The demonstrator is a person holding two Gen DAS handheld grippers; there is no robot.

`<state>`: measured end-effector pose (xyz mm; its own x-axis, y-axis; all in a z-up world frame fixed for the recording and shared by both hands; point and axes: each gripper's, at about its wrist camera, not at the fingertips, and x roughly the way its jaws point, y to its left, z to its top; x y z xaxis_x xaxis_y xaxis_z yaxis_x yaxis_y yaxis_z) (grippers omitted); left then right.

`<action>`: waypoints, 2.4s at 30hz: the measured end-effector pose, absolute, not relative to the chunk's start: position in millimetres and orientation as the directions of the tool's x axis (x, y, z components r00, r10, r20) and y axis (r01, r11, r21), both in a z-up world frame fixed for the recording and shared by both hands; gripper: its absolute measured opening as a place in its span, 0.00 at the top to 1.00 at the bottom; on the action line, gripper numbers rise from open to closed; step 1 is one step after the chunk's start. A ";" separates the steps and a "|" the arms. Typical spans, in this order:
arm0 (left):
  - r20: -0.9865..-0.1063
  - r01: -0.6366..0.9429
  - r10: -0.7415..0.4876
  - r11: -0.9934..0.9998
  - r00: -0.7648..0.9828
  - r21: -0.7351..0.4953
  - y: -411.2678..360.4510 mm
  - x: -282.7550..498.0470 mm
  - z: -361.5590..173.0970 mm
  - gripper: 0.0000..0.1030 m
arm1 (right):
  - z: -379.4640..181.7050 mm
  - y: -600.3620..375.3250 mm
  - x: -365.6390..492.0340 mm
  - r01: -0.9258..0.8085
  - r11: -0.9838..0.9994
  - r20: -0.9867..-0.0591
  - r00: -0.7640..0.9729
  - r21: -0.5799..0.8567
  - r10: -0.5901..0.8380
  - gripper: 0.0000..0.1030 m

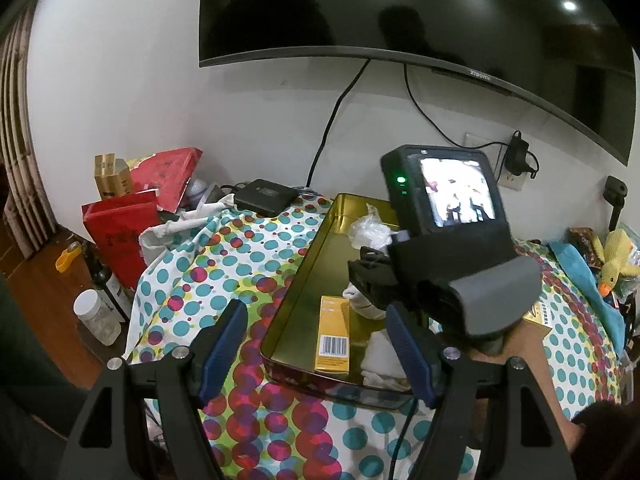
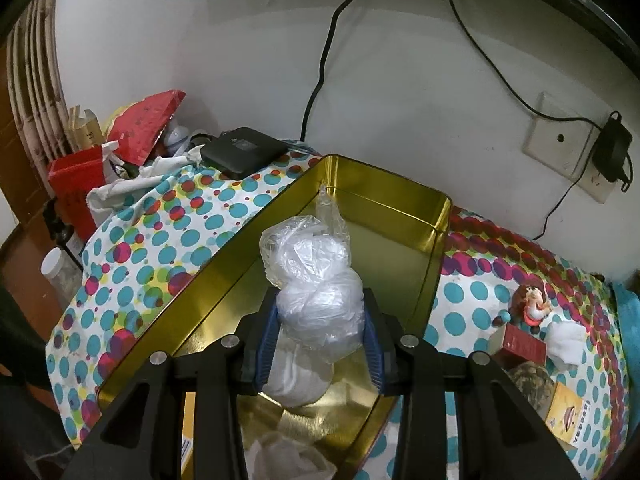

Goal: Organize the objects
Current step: 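Carry the plastic-wrapped bundle into the gold tin and open the right gripper, then grasp a plastic-wrapped bundle with the left gripper while the right gripper moves to the yellow box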

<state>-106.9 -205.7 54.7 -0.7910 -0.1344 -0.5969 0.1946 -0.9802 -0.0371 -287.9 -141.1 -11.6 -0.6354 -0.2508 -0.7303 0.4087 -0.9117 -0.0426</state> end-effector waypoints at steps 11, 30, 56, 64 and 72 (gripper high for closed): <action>-0.608 0.175 -0.113 -0.984 -0.786 -0.044 -203.7 -110.3 49.1 0.29 | -13.6 -153.4 -293.9 0.402 -0.914 -0.735 -0.637 -0.059 -0.233 0.04; -0.605 0.074 -0.045 -0.997 -0.795 -0.022 -157.8 -108.4 38.2 0.29 | 1.1 -39.5 -252.7 0.307 -0.950 -0.627 -0.752 -0.058 -0.204 0.00; -0.729 -0.222 0.166 -0.975 -0.664 -0.020 -6.4 -204.6 -50.5 0.29 | -64.1 210.6 -217.9 0.018 -0.981 -0.690 -0.709 0.191 -0.147 0.00; -0.778 -0.212 0.108 -0.977 -0.619 0.033 18.5 -240.4 -73.0 0.29 | -72.5 237.3 -219.2 -0.043 -0.947 -0.692 -0.693 0.318 -0.201 0.00; -0.794 -0.225 0.114 -0.974 -0.598 0.029 29.8 -246.1 -81.5 0.52 | -75.8 239.8 -221.4 -0.048 -0.937 -0.701 -0.677 0.345 -0.224 0.00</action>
<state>-246.1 29.8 -81.5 -0.5975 0.1143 -0.7936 -0.2250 -0.9739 0.0291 -221.4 239.8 -75.8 -0.6770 -0.2238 -0.7012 -0.0478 -0.9373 0.3453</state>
